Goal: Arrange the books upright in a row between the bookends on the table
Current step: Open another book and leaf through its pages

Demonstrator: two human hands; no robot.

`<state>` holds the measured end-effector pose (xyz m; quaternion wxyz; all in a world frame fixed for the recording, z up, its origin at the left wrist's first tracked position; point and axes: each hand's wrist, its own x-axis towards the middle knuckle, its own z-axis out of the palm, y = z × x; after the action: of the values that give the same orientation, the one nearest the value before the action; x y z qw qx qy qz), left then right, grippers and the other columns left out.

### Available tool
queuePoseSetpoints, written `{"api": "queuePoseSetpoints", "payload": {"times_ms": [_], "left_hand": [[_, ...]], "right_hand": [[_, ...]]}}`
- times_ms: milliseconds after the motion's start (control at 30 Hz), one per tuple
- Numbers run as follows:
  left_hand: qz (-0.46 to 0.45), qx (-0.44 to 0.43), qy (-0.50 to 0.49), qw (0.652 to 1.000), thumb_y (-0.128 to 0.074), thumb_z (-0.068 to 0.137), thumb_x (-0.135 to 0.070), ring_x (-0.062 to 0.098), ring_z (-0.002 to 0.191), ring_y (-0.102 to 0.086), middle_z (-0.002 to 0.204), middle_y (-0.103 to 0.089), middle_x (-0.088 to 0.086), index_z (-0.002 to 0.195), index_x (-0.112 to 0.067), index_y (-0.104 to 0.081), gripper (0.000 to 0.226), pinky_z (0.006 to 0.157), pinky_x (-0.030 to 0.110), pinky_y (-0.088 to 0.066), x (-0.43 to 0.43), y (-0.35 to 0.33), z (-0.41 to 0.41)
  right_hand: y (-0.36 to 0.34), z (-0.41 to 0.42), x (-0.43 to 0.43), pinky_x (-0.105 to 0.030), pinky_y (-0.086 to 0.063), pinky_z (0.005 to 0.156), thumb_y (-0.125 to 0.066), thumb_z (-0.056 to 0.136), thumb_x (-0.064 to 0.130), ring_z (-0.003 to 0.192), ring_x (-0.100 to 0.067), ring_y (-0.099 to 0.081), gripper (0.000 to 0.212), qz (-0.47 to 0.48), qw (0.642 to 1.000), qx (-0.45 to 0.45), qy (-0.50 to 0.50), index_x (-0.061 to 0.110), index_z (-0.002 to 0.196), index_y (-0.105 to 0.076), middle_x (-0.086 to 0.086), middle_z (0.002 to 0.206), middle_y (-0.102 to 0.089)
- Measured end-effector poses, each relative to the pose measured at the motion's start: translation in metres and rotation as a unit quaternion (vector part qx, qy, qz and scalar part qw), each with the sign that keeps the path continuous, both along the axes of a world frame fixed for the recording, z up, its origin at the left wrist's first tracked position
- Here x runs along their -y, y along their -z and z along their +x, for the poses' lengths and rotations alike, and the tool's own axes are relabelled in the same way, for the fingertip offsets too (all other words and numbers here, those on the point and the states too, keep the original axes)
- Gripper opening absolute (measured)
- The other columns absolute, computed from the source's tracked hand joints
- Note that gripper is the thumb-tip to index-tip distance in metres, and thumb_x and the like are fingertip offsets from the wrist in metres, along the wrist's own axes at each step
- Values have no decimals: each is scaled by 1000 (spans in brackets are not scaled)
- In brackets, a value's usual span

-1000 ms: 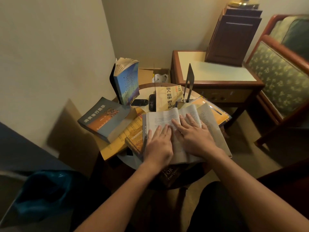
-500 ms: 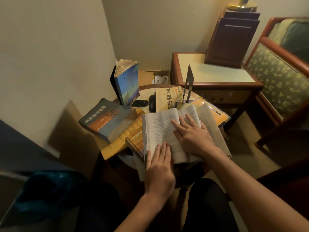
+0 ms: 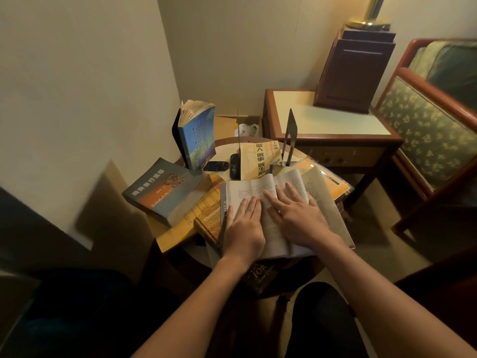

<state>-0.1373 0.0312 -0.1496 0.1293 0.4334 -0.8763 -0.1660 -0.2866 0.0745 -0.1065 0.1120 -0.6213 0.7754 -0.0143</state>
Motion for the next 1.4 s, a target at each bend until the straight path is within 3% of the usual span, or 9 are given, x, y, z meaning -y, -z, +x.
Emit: {"api": "queuePoseSetpoints", "payload": {"times_ms": [300,500,600,767,900,1033,1167,1267,1400], "left_hand": [[21,-26,20,999,-28,105,-30,8,153,-7,166,-16,-7,159,-22,-17,56,125,43,2,-11,5,25],[40,-30,30,998,-29,107,-31,8,153,-6,166,-14,-8,159,-23,-14,55,124,40,7,-9,-1,27],[66,-50,32,996,-35,105,-27,10,153,-9,165,-19,-7,158,-24,-17,56,125,42,4,-6,-2,29],[170,-71,19,983,-41,106,-34,26,153,-10,165,-20,-4,157,-33,-23,55,124,45,-6,0,-20,34],[267,-200,-22,942,-48,104,-27,21,148,-27,160,-32,-3,151,-31,-41,47,122,42,-25,7,-34,38],[333,-293,-70,893,-47,105,-26,16,133,-46,146,-52,-5,138,-31,-59,35,112,42,-42,11,-37,43],[325,-299,-81,894,-48,104,-32,11,128,-50,141,-56,-8,137,-30,-59,35,107,34,-44,10,-33,47],[315,-303,-91,895,-52,103,-35,11,129,-49,142,-55,-9,141,-28,-56,40,107,32,-43,10,-32,47],[296,-292,-101,904,-56,100,-39,15,133,-48,148,-51,-4,148,-25,-48,51,110,39,-44,10,-33,45]], "right_hand": [[-2,0,-11,-47,2,124,-30,103,54,150,-12,21,68,-83,995,46,10,35,160,2,8,167,10],[-22,3,-26,-43,-12,125,-63,93,19,154,-18,2,97,-146,956,227,114,28,160,6,1,168,4],[-36,5,-34,-36,-35,108,-64,95,21,146,-26,-30,90,-167,940,258,147,22,161,-4,-5,164,-24],[-48,4,-32,-8,-43,69,-64,96,36,109,-11,-51,86,-164,932,303,112,28,161,-8,8,144,-38],[-46,11,-26,-30,-55,86,-64,92,50,108,-15,-55,91,-121,942,307,66,36,160,-5,-1,151,-44],[-37,17,-20,-58,-26,118,-54,96,54,140,-28,-40,84,-64,974,213,50,32,160,-4,-7,162,-30],[-30,17,-15,-54,8,123,-31,102,60,155,-19,0,73,-35,987,157,24,29,161,-3,2,168,-8],[-23,14,-13,-57,12,121,-14,102,60,153,-14,12,63,-14,993,116,0,37,159,-1,9,168,1],[-14,8,-12,-61,12,119,-15,102,62,153,-17,14,57,-1,998,55,-25,49,156,-1,5,168,3]]}}
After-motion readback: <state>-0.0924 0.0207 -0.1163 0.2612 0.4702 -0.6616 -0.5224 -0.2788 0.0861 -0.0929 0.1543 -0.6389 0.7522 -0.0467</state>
